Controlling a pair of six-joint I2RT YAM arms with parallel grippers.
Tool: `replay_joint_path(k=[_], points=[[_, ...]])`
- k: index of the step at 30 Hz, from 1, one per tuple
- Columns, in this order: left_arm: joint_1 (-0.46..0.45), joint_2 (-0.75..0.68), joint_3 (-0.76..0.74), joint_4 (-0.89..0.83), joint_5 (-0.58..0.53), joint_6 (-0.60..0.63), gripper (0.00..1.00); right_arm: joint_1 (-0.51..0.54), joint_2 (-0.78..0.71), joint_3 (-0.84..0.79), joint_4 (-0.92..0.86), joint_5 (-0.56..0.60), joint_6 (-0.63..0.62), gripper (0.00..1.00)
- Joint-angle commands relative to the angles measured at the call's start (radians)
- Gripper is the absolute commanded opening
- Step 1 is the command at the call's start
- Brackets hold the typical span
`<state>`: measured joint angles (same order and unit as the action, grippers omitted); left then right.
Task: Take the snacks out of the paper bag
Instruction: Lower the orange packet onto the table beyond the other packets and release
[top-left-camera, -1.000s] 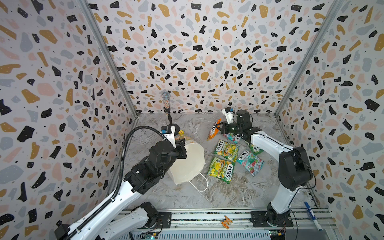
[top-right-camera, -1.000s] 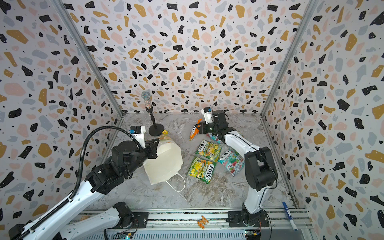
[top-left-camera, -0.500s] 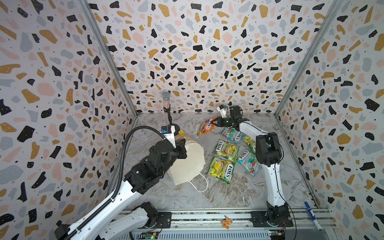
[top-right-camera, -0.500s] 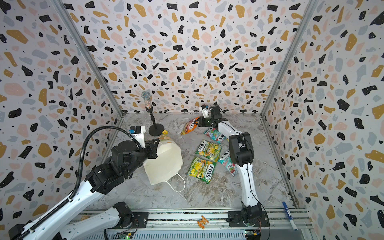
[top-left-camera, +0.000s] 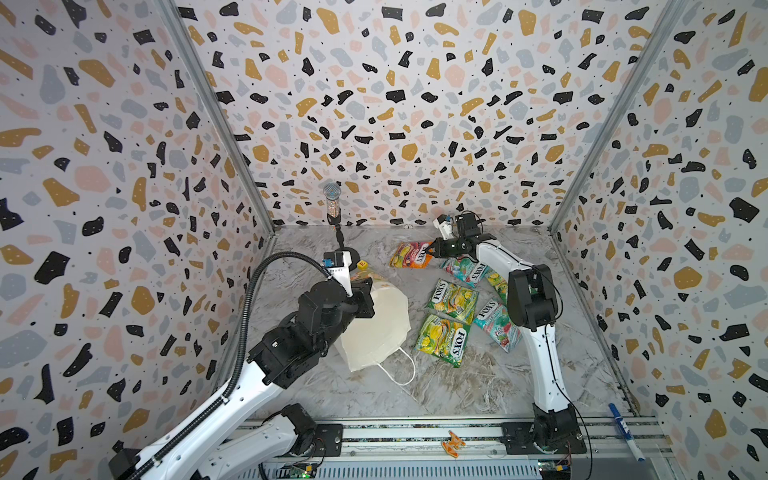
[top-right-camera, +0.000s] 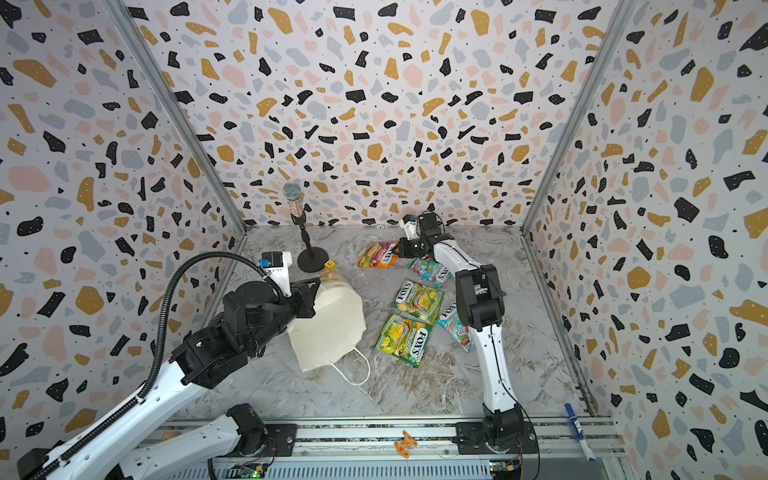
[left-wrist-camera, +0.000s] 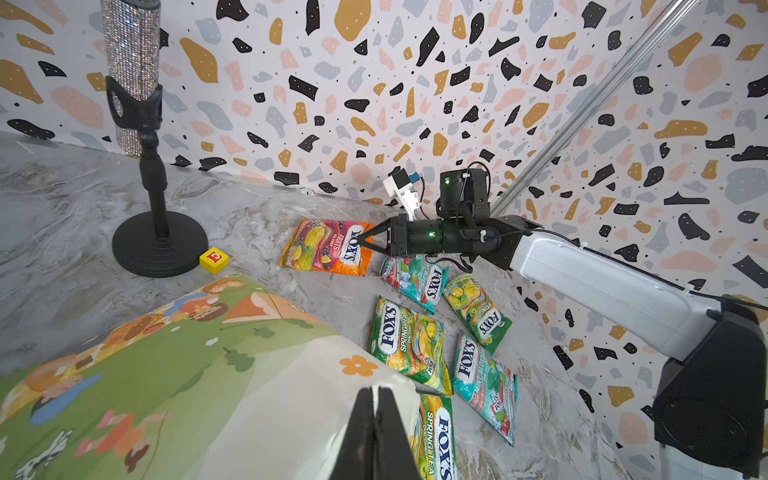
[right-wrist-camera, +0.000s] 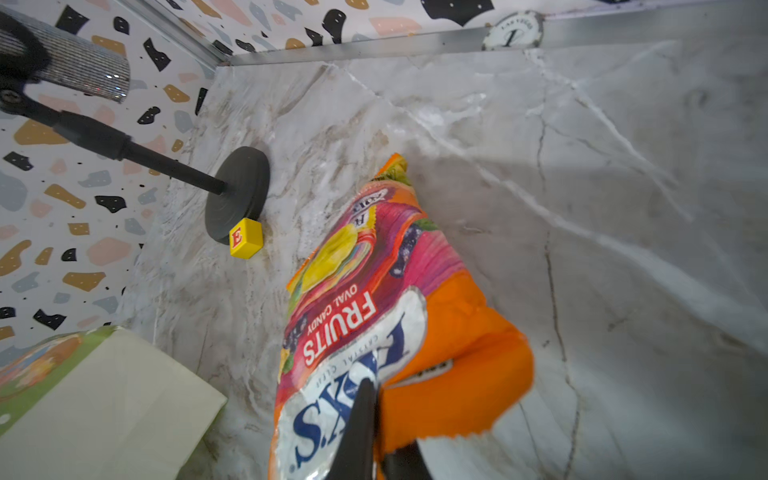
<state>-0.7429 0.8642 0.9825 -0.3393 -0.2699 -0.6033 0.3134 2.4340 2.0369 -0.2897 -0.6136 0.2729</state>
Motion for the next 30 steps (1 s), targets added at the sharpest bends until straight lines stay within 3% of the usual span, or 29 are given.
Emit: replay_joint_path(k=[1,6,14,20,30], points=[[-0.004,-0.01,0.025,0.043,0.01,-0.007,0.0,-0.004,-0.012,0.044,-0.054,0.054,-0.035,0.25],[-0.003,-0.005,0.022,0.046,0.013,-0.009,0.0,-0.002,-0.043,0.045,-0.074,0.096,-0.038,0.5],[-0.004,0.0,0.024,0.063,0.029,-0.013,0.0,0.002,-0.234,-0.119,0.0,0.153,-0.054,0.78],[-0.004,0.001,0.03,0.07,0.027,-0.015,0.0,0.0,-0.454,-0.346,0.082,0.137,-0.042,0.81],[-0.004,0.013,0.036,0.094,0.027,-0.015,0.0,0.017,-0.948,-0.858,0.213,-0.015,0.012,0.81]])
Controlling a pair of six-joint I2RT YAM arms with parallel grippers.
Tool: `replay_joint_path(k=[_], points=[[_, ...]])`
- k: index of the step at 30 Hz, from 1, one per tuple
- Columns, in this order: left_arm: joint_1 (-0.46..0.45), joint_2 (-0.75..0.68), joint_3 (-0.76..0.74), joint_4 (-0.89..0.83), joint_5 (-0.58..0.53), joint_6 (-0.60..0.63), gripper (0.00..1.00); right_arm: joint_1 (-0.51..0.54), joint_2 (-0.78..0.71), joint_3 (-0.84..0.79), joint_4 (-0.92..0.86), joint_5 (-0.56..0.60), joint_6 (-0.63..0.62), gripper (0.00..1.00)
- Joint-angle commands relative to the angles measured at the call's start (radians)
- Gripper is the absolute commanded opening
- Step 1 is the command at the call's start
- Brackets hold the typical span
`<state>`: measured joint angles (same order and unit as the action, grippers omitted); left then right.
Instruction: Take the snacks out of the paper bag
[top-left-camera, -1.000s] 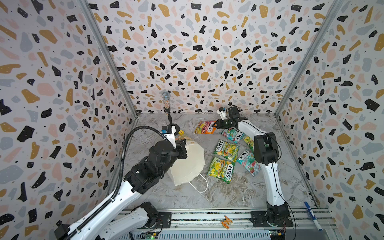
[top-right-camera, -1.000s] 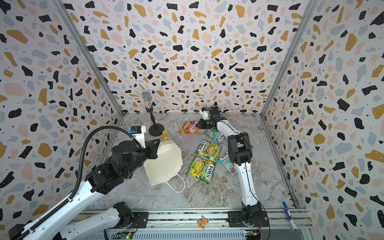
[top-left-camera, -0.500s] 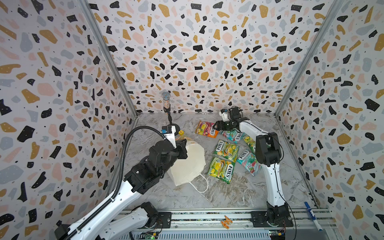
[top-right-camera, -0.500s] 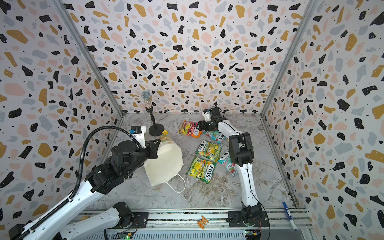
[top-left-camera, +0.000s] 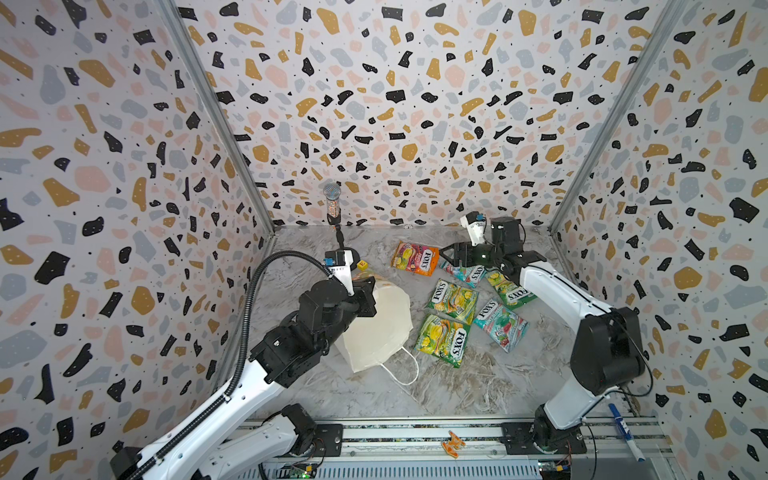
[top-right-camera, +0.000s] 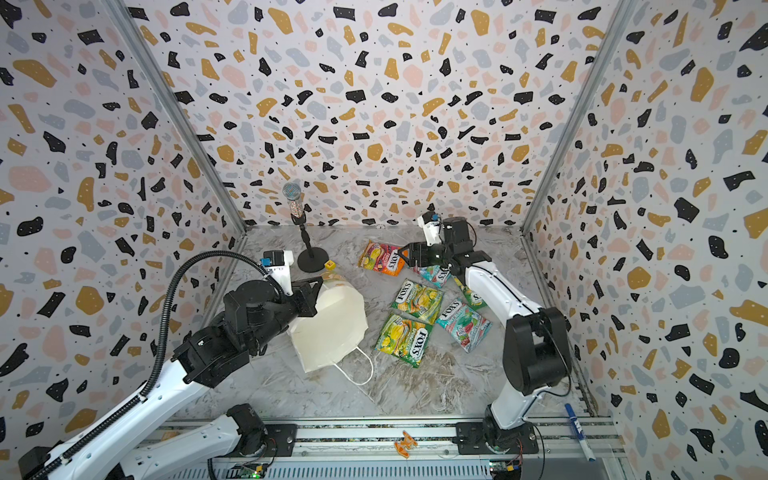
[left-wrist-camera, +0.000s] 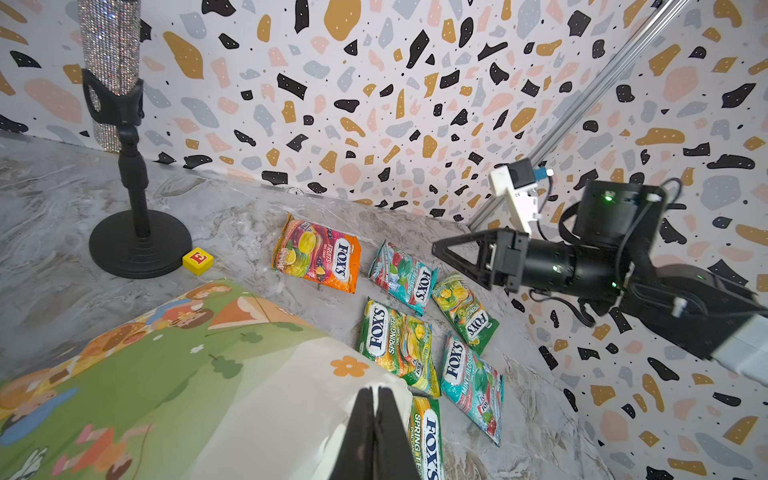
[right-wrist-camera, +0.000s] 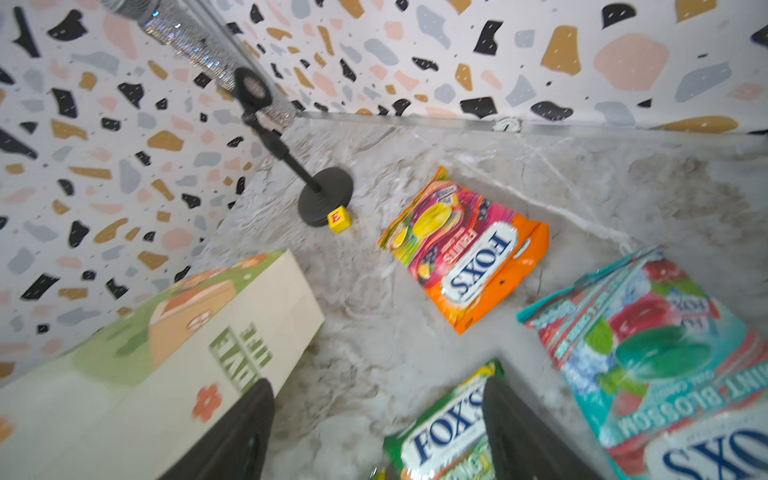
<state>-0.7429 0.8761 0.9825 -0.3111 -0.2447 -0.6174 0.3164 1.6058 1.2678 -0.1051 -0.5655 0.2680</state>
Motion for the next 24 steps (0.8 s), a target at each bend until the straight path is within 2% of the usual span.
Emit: replay_joint_path(k=[1,6,11,17,24], points=[[-0.004,0.003,0.036,0.071,0.004,-0.004,0.0,0.02,-0.168,-0.136,0.025,-0.068,0.018,0.81],[-0.004,0.006,0.026,0.101,-0.001,-0.019,0.0,0.093,-0.424,-0.381,0.009,-0.095,0.042,0.81],[-0.004,0.021,0.022,0.132,0.006,-0.032,0.0,0.219,-0.594,-0.557,-0.008,-0.069,0.085,0.81],[-0.004,0.03,0.025,0.143,0.007,-0.045,0.0,0.361,-0.677,-0.697,0.002,-0.018,0.128,0.81],[-0.004,0.028,0.025,0.144,0.004,-0.048,0.0,0.489,-0.679,-0.805,0.116,0.009,0.197,0.81]])
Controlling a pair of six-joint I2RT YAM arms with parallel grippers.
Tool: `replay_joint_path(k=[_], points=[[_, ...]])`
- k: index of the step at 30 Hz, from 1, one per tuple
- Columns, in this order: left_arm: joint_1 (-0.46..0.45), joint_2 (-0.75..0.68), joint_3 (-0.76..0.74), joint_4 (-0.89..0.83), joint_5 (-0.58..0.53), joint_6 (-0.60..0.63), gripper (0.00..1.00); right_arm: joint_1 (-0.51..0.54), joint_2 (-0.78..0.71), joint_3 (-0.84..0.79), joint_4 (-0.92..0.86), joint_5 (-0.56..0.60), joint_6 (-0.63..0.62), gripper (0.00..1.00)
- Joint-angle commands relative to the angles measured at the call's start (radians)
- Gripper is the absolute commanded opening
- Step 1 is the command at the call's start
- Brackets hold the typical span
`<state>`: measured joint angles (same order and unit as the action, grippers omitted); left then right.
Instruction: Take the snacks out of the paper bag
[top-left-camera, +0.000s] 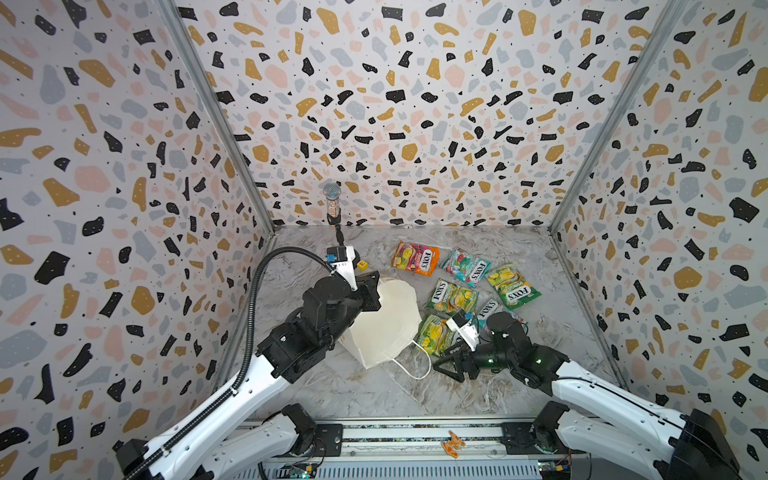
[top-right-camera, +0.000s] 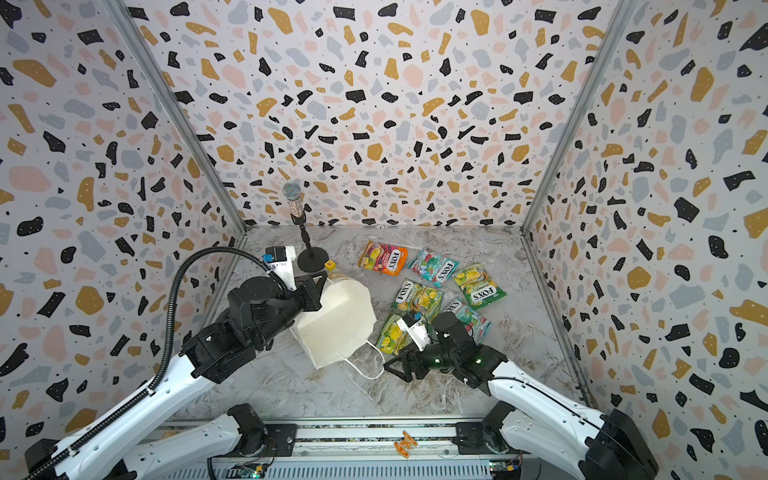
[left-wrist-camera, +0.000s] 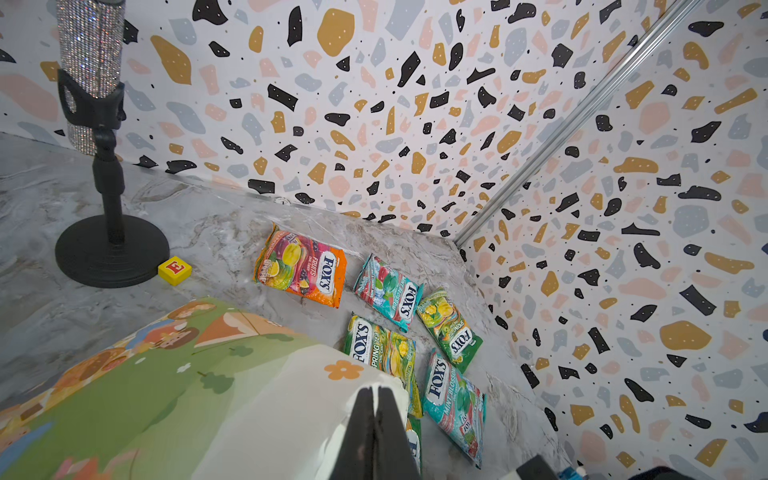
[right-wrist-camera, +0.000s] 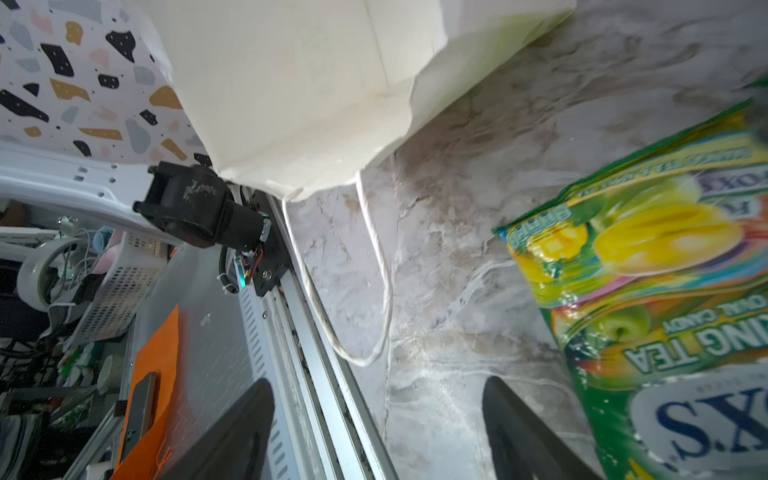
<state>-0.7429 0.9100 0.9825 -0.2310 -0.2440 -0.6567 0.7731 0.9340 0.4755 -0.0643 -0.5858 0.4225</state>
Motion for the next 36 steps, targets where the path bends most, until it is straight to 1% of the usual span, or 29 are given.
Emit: replay_joint_path(k=[1,7,9,11,12,13,15,17,19,20,21,23,29,33,36], points=[[-0.003,-0.006,0.025,0.065,0.003,-0.009,0.0,0.038,0.002,-0.018,0.088,0.037,0.049,0.81],[-0.003,-0.004,0.026,0.068,0.01,-0.012,0.0,0.061,0.093,-0.032,0.212,0.018,0.08,0.8],[-0.004,-0.006,0.026,0.069,0.009,-0.013,0.0,0.072,0.128,-0.023,0.249,0.021,0.092,0.78],[-0.003,-0.006,0.026,0.07,0.009,-0.014,0.0,0.078,0.162,-0.015,0.284,0.04,0.107,0.73],[-0.004,-0.005,0.028,0.07,0.011,-0.015,0.0,0.08,0.176,-0.012,0.294,0.05,0.115,0.69],[-0.004,-0.005,0.028,0.071,0.013,-0.014,0.0,0.08,0.188,-0.007,0.3,0.062,0.124,0.6],[-0.004,-0.005,0.033,0.07,0.015,-0.015,0.0,0.082,0.199,0.004,0.3,0.072,0.134,0.46],[-0.003,-0.006,0.037,0.067,0.013,-0.013,0.0,0.089,0.184,0.011,0.299,0.086,0.14,0.22],[-0.004,-0.006,0.04,0.064,0.009,-0.011,0.0,0.092,0.157,0.024,0.269,0.115,0.141,0.07],[-0.003,-0.006,0.041,0.064,0.009,-0.009,0.0,0.094,0.132,0.036,0.237,0.136,0.139,0.02],[-0.004,-0.006,0.043,0.063,0.008,-0.009,0.0,0.095,0.111,0.047,0.211,0.15,0.135,0.0],[-0.003,-0.002,0.049,0.061,0.004,-0.006,0.0,0.095,0.062,0.077,0.155,0.182,0.127,0.0],[-0.004,0.022,0.069,0.045,-0.001,-0.001,0.0,0.094,-0.026,0.188,0.016,0.21,0.123,0.0],[-0.004,0.037,0.072,0.035,-0.004,0.004,0.0,0.094,-0.059,0.231,-0.008,0.222,0.127,0.0],[-0.004,0.054,0.071,0.034,-0.005,0.009,0.0,0.088,-0.052,0.253,-0.026,0.254,0.121,0.0]])
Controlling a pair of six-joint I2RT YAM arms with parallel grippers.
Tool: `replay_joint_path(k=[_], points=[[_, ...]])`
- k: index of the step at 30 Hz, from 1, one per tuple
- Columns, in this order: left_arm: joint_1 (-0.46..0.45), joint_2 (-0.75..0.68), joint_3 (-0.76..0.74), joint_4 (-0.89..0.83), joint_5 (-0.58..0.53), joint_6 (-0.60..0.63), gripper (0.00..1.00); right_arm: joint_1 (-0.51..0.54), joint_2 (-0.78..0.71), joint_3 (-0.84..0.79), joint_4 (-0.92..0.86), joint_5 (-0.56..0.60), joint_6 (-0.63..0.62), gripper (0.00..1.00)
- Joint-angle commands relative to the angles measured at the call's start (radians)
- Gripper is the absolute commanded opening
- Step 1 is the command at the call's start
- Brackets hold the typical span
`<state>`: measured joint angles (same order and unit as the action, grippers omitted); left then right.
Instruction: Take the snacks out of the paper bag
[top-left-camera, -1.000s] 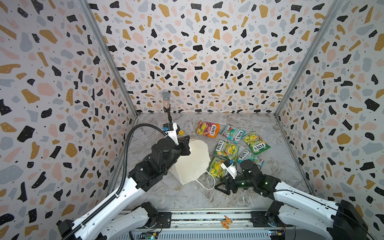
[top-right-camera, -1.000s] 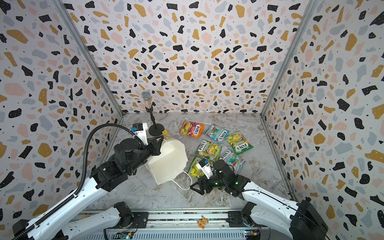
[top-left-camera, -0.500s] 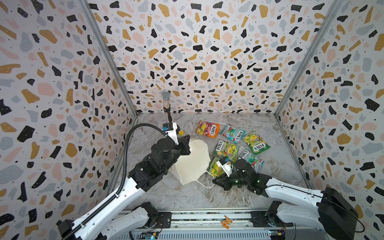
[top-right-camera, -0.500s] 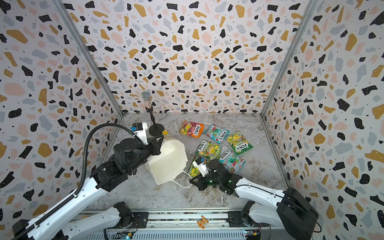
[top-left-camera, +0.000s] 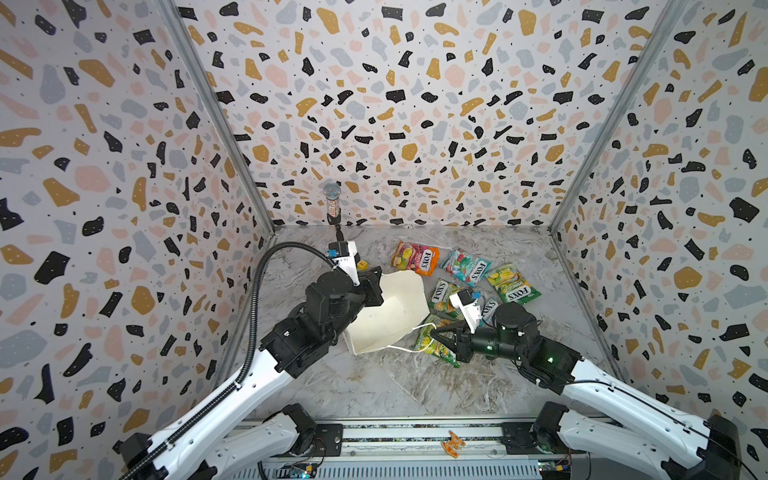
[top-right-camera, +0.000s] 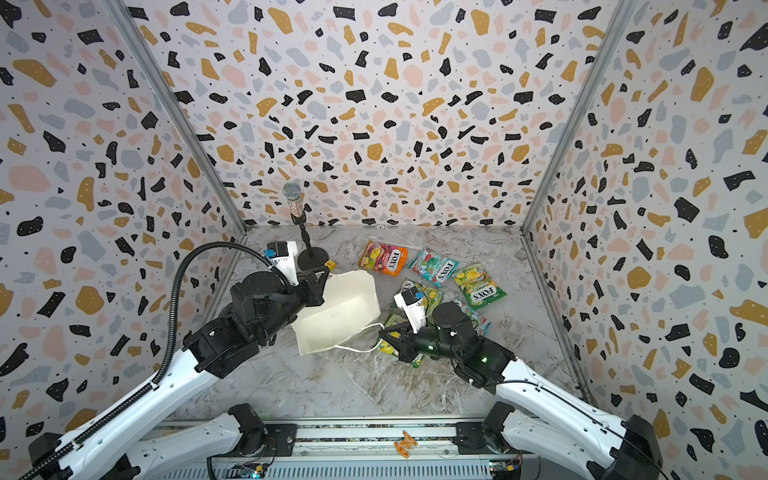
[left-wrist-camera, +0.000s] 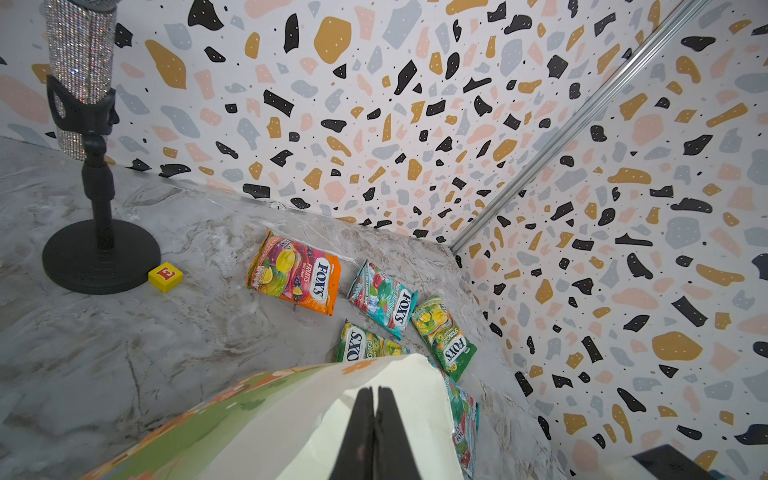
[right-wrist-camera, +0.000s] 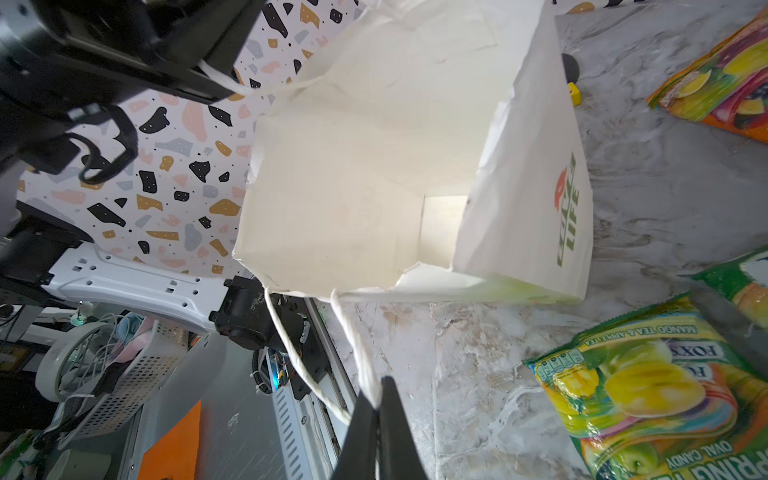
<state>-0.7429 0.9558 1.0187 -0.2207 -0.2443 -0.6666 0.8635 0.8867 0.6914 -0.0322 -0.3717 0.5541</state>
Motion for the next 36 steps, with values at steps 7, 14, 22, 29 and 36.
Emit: replay_joint_path(k=[7,14,22,29,36], points=[[-0.003,0.06,0.039,0.044,-0.016,0.058,0.0,-0.053,0.017,0.09,-0.09,0.104,-0.017,0.0],[-0.001,0.121,0.067,0.069,-0.038,0.112,0.0,-0.118,0.059,0.15,-0.079,0.113,-0.048,0.0],[0.031,0.168,0.063,0.122,-0.027,0.154,0.0,-0.187,0.212,0.224,-0.051,0.089,-0.117,0.0],[0.051,0.169,0.051,0.119,-0.028,0.157,0.04,-0.202,0.266,0.233,-0.039,0.071,-0.125,0.05],[0.059,0.148,0.065,0.103,-0.049,0.177,0.48,-0.202,0.253,0.242,-0.057,0.095,-0.126,0.43]])
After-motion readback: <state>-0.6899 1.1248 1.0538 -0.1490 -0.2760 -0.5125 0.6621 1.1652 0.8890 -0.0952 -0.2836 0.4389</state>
